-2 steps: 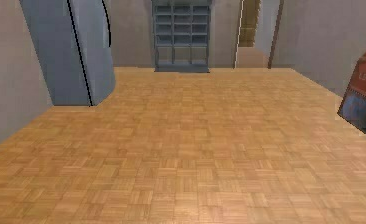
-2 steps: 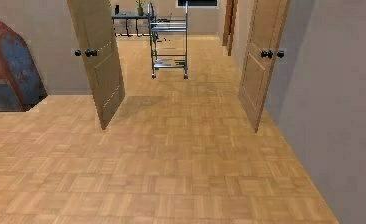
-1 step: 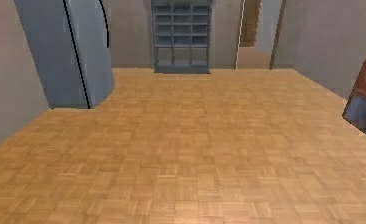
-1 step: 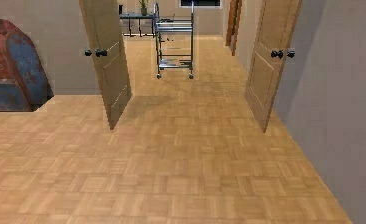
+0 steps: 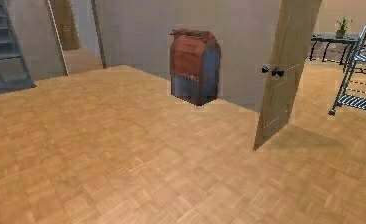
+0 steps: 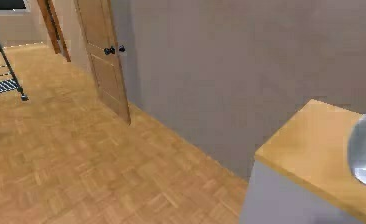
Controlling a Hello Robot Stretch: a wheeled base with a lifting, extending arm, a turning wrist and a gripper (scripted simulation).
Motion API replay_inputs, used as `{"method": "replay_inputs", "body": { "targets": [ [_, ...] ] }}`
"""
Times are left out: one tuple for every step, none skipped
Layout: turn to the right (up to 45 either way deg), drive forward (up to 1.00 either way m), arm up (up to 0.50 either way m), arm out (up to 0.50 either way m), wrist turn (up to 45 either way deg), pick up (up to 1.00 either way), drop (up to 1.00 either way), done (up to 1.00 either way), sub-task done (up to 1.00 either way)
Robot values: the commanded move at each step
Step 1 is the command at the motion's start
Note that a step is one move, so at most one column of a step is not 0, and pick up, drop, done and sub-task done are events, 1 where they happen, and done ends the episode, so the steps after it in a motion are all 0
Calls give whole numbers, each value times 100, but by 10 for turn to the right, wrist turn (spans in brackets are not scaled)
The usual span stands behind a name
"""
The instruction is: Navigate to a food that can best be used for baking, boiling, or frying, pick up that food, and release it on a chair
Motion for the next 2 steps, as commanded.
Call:
{"method": "replay_inputs", "body": {
  "targets": [
    [450,0,0,0,0,0,0,0,0],
    [300,0,0,0,0,0,0,0,0]
  ]
}}
